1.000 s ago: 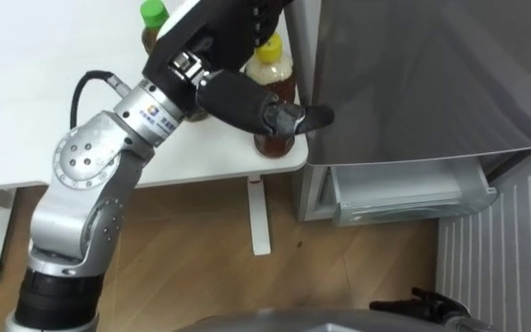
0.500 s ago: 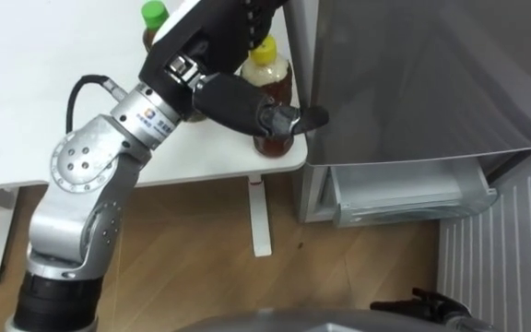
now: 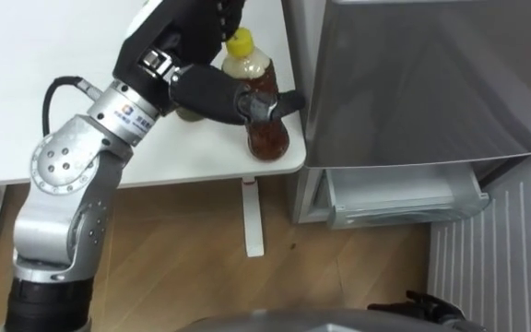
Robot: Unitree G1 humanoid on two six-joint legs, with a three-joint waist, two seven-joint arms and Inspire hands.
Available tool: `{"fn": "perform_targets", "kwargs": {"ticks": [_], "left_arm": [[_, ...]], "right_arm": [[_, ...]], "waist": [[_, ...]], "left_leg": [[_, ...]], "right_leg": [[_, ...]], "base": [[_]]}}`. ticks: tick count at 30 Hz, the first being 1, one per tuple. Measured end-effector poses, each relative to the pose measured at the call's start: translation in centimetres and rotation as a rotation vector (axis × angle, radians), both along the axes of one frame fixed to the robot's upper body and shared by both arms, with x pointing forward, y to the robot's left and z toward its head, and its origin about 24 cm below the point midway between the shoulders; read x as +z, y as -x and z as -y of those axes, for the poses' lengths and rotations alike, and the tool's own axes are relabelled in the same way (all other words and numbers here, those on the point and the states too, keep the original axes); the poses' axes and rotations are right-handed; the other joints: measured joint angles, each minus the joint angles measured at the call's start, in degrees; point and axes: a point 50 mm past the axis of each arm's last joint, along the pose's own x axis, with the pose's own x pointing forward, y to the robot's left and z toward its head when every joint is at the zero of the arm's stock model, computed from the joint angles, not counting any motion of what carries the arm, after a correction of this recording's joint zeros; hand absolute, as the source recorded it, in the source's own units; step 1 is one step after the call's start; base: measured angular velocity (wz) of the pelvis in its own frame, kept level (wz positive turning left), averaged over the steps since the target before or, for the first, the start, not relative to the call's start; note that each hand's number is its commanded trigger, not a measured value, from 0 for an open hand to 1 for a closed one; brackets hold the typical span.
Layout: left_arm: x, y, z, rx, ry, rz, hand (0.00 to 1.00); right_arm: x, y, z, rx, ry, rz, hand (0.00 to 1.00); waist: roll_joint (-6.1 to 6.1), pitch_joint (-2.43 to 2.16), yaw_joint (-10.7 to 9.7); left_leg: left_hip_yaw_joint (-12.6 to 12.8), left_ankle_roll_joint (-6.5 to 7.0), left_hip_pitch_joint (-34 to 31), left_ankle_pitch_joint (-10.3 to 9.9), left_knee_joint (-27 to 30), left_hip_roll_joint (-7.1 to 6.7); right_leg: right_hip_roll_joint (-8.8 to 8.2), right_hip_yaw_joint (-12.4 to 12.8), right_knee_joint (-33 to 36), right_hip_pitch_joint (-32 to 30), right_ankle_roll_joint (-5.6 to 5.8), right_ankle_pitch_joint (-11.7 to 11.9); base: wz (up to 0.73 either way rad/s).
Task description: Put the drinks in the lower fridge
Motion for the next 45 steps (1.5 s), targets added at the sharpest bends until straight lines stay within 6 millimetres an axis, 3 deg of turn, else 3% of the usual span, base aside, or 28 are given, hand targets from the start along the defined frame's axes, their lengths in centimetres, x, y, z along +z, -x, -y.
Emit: {"fn": "perform_targets", "kwargs": {"ticks": [9, 33, 45], "left_arm": [[-0.1, 0.0, 0.0, 0.003, 0.009, -0.007, 0.0], [-0.4, 0.1, -0.1, 0.019, 0.016, -0.022, 0.0], [-2.5, 0.2, 0.5, -0.012, 0.022, -0.12, 0.0]], "right_arm": [[0.0, 0.1, 0.1, -0.001, 0.01, 0.002, 0.0], [0.0, 0.6, 0.3, -0.009, 0.032, -0.013, 0.0], [0.0, 0.5, 0.3, -0.005, 0.031, -0.011, 0.0]], "waist": [[0.44, 0.11, 0.0], [0.25, 0.44, -0.2], [0.58, 0.46, -0.2]], "left_leg": [[-0.1, -0.02, -0.1, 0.0, -0.2, 0.06], [0.0, -0.09, 0.1, 0.1, -0.4, 0.03], [0.0, -0.09, 0.0, 0.1, -0.4, 0.06]], "right_leg": [[0.1, 0.2, 0.1, 0.3, -0.03, 0.0], [0.12, 0.3, -0.1, -0.1, -0.04, 0.0], [0.11, 0.5, 0.0, -0.3, -0.04, 0.0]], "base": [[0.0], [0.0], [0.0]]}}
